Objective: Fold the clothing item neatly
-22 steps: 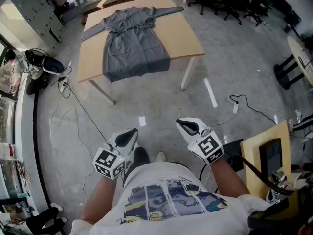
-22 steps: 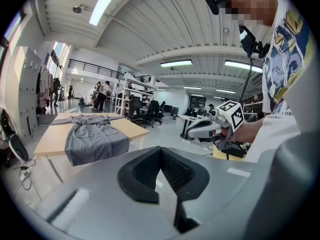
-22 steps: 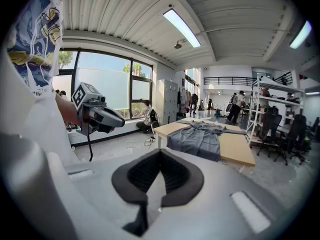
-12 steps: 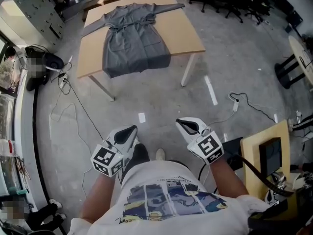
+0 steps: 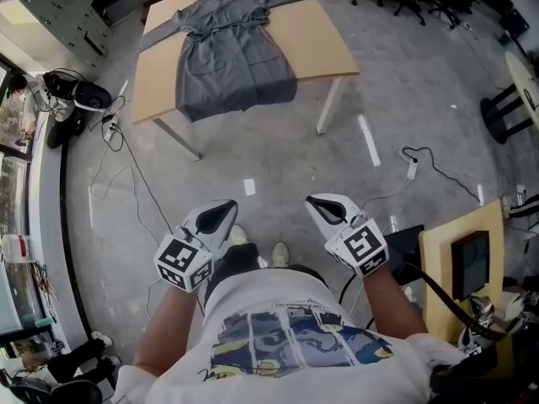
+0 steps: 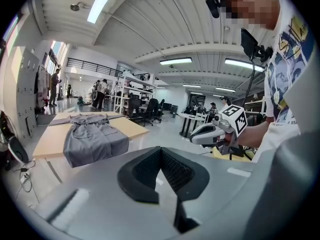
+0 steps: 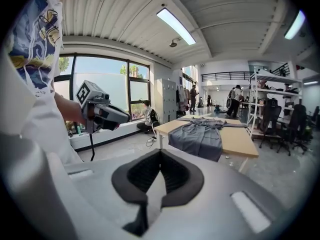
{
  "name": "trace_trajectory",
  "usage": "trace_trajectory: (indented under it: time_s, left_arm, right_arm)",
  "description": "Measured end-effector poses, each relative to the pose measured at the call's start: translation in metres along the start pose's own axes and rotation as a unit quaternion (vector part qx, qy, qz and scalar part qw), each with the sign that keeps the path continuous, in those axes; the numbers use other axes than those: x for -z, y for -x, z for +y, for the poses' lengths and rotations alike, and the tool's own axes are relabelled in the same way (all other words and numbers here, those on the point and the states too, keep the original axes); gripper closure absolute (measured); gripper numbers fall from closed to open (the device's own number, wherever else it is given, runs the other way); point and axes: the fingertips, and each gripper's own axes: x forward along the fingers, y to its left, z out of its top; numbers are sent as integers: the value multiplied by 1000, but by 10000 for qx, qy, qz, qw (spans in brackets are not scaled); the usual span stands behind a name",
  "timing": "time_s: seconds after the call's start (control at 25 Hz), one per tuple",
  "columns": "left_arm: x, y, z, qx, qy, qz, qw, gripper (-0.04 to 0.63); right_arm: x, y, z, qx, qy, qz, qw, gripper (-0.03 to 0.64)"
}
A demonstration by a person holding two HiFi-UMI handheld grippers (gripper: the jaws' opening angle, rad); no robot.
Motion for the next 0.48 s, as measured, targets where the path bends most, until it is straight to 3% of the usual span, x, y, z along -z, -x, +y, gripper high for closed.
trace_trajectory:
  time_s: [0.48]
  left_arm:
    - [-16, -23, 62, -27, 185, -134, 9997, 589]
  right_arm:
    - [-25, -62, -35, -116, 39, 166, 9998, 614]
